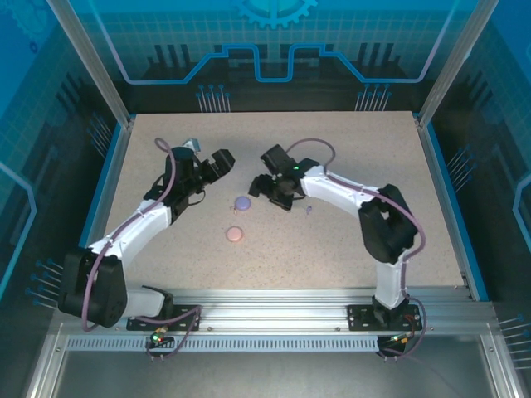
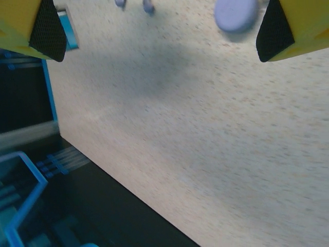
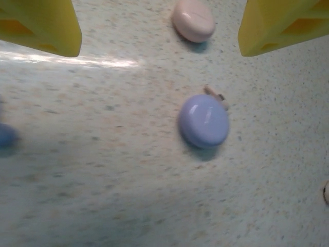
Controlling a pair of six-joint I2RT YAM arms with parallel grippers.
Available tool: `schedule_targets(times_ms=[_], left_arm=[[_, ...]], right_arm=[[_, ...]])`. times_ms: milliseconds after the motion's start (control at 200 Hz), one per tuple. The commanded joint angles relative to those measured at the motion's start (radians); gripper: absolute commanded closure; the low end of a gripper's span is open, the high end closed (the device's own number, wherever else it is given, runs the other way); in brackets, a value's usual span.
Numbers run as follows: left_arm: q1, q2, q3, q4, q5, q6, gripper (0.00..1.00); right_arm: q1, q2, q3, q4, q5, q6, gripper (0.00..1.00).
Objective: Insert wireless bluetooth earbuds into charging case
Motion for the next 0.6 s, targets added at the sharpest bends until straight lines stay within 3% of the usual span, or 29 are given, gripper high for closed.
schedule_targets(times_ms=[0,180,595], left_arm=[[0.072,0.03,0.052,-0.124,-0.027,-0.089,0.01],[0.144,0.046,0.114,-0.244,0.005,-0.098,0.01],[0.18,-0.017,0.068,-0.24,0.02,-0.111,0.01]], right_arm=[[0.041,0.117,0.175,-0.178,0.067,-0.045,0.19],[0.07,0.274,0.419,-0.335,0.162,-0.168,0.21],[0.118,0.556,0.797,-0.509,0.243,-0.199,0.24]])
